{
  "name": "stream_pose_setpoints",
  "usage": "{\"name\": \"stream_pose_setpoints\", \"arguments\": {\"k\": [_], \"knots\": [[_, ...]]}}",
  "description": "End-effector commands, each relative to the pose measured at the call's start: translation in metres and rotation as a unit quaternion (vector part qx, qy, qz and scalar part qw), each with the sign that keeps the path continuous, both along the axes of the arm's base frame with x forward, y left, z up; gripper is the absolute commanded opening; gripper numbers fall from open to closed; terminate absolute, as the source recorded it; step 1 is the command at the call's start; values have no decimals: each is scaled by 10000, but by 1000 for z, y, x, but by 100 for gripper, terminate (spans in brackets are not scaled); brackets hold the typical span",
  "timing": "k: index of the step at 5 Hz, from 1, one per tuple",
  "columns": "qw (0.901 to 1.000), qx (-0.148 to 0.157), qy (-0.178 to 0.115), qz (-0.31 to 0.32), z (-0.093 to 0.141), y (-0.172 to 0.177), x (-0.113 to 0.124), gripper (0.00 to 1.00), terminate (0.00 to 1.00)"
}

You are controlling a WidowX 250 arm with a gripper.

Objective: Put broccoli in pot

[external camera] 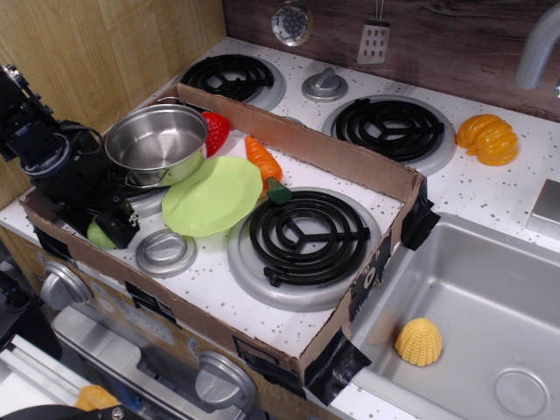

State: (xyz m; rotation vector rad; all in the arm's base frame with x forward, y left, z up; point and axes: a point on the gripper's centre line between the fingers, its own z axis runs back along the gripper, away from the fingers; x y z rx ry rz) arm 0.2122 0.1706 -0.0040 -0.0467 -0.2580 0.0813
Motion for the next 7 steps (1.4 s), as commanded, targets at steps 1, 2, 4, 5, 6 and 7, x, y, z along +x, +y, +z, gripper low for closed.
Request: {"name": "stream_pose_setpoints", "arguments": {"k": [1, 2, 4, 5, 6, 7], "knots": [[9984, 389, -291, -276, 45, -3, 3, 0, 0], [9980, 529, -286, -201, 82, -3, 8, 0, 0], [9928, 1000, -625, -206, 111, 12, 25, 0, 0], [9820, 1161, -1342, -652, 102, 36, 50, 0, 0], [9774, 1136, -1548, -881, 98, 53, 72, 0, 0], [9712, 1058, -1675, -1324, 102, 62, 89, 0, 0]]}}
